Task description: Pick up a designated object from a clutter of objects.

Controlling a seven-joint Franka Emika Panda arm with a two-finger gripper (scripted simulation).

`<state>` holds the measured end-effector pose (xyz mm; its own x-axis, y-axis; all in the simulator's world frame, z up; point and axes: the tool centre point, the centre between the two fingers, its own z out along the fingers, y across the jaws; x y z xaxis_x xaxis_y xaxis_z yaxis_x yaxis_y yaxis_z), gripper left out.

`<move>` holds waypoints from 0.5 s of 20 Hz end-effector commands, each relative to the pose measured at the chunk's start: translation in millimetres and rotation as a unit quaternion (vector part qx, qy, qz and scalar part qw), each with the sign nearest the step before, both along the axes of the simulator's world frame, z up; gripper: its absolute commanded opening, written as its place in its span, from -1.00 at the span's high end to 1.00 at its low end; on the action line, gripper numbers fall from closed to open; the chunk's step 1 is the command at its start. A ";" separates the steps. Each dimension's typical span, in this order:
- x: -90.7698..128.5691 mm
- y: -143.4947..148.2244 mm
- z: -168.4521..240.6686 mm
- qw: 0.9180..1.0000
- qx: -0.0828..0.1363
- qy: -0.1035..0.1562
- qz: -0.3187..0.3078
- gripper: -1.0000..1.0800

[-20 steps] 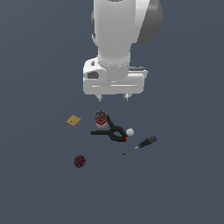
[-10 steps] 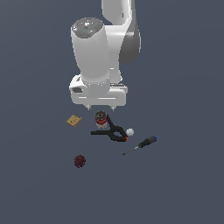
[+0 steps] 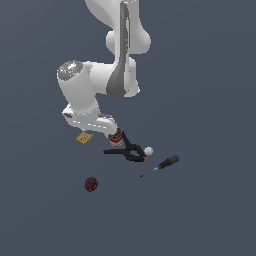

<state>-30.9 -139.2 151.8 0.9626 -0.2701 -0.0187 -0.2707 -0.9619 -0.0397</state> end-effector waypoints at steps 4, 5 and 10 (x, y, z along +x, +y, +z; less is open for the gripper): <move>-28.2 -48.3 -44.4 0.998 -0.007 -0.002 -0.056 -0.92; -33.2 -55.3 -50.7 0.998 -0.008 -0.002 -0.064 -0.92; -55.5 -82.1 -74.8 0.995 -0.015 -0.002 -0.097 -0.92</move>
<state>-80.1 -214.0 83.6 0.9008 -0.4342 -0.0070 -0.4342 -0.9006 -0.0165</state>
